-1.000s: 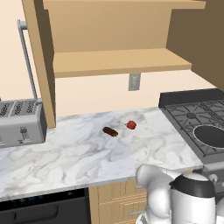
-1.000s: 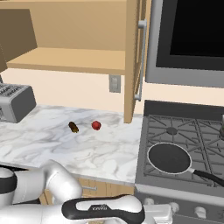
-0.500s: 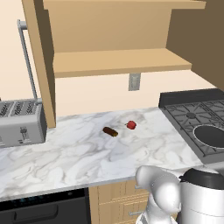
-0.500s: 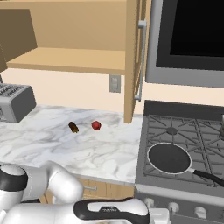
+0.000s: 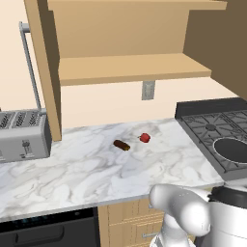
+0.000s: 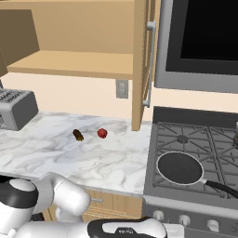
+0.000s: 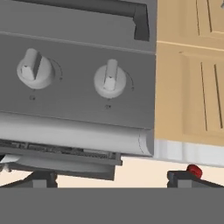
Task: Pick the pan from the cabinet and place it on the stove. Then turn on the stove burner for the pan.
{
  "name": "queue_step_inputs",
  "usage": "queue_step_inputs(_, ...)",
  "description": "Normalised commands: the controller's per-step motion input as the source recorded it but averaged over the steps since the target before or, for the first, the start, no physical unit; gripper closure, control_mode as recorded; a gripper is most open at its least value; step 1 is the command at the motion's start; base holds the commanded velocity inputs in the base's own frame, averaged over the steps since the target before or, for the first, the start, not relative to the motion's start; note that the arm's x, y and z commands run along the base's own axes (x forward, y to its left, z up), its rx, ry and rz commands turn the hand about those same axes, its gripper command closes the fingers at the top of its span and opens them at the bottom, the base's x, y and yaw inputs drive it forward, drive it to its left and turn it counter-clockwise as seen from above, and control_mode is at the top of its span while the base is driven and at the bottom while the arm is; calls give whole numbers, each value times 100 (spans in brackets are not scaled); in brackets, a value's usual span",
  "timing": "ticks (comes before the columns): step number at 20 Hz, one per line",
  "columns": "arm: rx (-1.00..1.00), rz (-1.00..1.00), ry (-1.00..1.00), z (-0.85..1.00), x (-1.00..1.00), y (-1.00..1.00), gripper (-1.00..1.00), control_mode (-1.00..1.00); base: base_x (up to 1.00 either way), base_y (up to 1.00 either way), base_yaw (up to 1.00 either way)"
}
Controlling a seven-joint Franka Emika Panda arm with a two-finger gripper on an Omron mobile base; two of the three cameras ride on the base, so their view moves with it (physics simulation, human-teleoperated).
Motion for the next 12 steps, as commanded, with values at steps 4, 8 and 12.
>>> queue_step_inputs(4,0,0,-2,0,0,-2,-100,-100,0,0,0)
queue_step_inputs(8,0,0,0,-1,0,0,-100,-100,0,0,0)
queue_step_inputs(12,0,0,0,-1,3,0,-100,-100,0,0,0)
